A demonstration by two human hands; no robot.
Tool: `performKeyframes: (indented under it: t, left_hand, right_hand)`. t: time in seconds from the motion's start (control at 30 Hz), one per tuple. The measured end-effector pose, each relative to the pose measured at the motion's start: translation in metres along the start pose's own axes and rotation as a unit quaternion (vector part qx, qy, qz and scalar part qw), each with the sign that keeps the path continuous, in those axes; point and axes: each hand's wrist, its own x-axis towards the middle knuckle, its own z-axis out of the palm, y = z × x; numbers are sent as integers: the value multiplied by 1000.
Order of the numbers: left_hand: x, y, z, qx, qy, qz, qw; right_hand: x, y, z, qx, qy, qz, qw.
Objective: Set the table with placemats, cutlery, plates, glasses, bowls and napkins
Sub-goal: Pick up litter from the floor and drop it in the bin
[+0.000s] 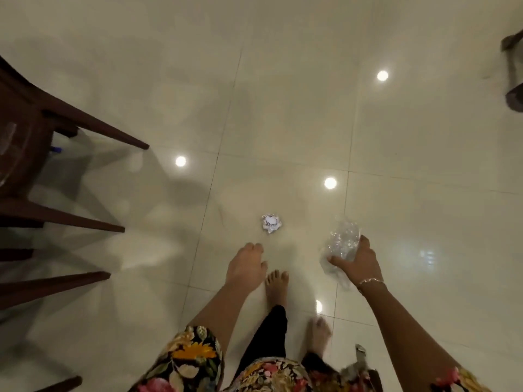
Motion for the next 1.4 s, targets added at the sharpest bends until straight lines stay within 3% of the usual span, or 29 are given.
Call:
performKeyframes:
  t: [0.17, 0.5, 0.73, 0.9, 1.13, 1.4]
  left_hand:
    - [91, -15, 23, 33, -16, -4, 999]
    - [292, -54, 158, 171, -21, 62, 983]
    - [352, -71, 203, 142, -27, 7, 989]
    - [310, -62, 160, -1, -8, -45, 999]
    - [181, -47, 37, -122, 34, -97, 987]
    - [-7, -6, -90, -198, 106, -57, 973]
  right_hand:
    - [84, -28, 32, -84, -21, -57, 995]
    - [280, -1, 131, -171, -40, -137, 975]
    - [346, 6, 151, -201, -38, -171, 964]
    - [308, -8, 132, -195, -42, -165, 966]
    - [160, -72, 65, -217, -52, -174, 959]
    - [-26, -146, -20, -230, -35, -230, 945]
